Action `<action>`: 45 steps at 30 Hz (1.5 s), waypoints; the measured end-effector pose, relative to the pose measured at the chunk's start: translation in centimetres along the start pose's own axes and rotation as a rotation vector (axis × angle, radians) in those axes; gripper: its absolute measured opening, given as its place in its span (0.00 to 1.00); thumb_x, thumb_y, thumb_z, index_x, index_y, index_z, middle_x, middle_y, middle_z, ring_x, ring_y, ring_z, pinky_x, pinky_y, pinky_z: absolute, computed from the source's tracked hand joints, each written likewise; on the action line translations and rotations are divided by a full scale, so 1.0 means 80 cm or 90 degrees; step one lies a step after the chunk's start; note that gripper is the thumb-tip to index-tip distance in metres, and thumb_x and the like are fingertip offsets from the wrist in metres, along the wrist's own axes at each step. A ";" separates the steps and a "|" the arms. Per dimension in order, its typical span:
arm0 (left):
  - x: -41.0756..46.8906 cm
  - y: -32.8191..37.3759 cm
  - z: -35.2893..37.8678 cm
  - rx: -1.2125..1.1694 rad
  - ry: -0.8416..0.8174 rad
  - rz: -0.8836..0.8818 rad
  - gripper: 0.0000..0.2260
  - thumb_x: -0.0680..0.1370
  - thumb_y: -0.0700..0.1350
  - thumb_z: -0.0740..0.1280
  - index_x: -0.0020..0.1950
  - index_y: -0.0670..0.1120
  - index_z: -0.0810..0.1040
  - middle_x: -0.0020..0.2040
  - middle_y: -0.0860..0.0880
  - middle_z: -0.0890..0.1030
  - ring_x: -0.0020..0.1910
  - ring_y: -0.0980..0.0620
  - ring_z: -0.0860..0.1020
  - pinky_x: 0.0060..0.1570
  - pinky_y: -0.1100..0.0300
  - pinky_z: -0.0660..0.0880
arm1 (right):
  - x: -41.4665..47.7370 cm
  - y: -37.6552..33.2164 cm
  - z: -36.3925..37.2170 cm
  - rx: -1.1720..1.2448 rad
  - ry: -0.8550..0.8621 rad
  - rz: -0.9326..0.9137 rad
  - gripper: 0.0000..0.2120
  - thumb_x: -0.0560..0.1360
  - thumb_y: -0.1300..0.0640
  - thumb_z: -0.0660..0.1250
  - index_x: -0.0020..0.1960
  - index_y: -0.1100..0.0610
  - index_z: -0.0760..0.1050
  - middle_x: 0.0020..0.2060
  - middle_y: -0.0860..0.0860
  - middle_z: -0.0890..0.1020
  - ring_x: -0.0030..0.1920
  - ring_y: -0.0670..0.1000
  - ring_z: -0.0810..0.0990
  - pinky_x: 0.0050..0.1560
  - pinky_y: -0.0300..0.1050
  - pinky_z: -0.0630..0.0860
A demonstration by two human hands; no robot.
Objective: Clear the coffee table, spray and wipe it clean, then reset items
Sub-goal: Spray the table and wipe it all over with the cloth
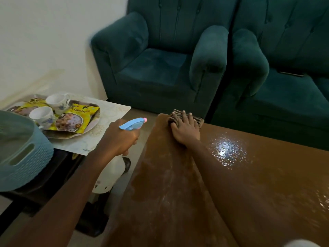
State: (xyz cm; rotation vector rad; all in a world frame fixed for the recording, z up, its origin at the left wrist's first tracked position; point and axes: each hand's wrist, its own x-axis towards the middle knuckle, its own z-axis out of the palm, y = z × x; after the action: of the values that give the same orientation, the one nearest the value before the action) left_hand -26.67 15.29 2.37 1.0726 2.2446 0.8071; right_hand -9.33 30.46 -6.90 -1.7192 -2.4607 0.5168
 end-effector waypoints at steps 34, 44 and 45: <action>-0.039 -0.009 -0.006 0.006 -0.089 0.055 0.09 0.78 0.47 0.66 0.54 0.43 0.78 0.41 0.45 0.81 0.36 0.48 0.80 0.27 0.62 0.73 | -0.081 0.084 -0.018 -0.029 -0.011 -0.041 0.26 0.83 0.44 0.48 0.79 0.47 0.54 0.80 0.42 0.48 0.79 0.46 0.42 0.77 0.52 0.42; -0.069 0.027 0.039 0.100 -0.199 0.129 0.12 0.77 0.52 0.68 0.57 0.49 0.72 0.44 0.48 0.79 0.38 0.48 0.81 0.36 0.55 0.81 | -0.207 0.134 -0.026 0.051 0.061 0.132 0.24 0.84 0.47 0.48 0.79 0.47 0.53 0.79 0.41 0.49 0.78 0.44 0.42 0.76 0.48 0.41; -0.072 0.028 0.044 0.112 -0.202 0.132 0.13 0.77 0.52 0.68 0.57 0.49 0.71 0.44 0.48 0.78 0.38 0.49 0.80 0.38 0.54 0.82 | -0.210 0.132 -0.025 0.059 0.069 0.160 0.24 0.84 0.47 0.48 0.79 0.48 0.54 0.79 0.41 0.49 0.78 0.44 0.42 0.76 0.48 0.41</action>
State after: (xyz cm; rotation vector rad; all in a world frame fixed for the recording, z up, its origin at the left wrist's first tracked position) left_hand -20.05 12.81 2.66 1.4254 1.9848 0.4818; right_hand 6.68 18.62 -6.56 -1.9741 -2.1256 0.5354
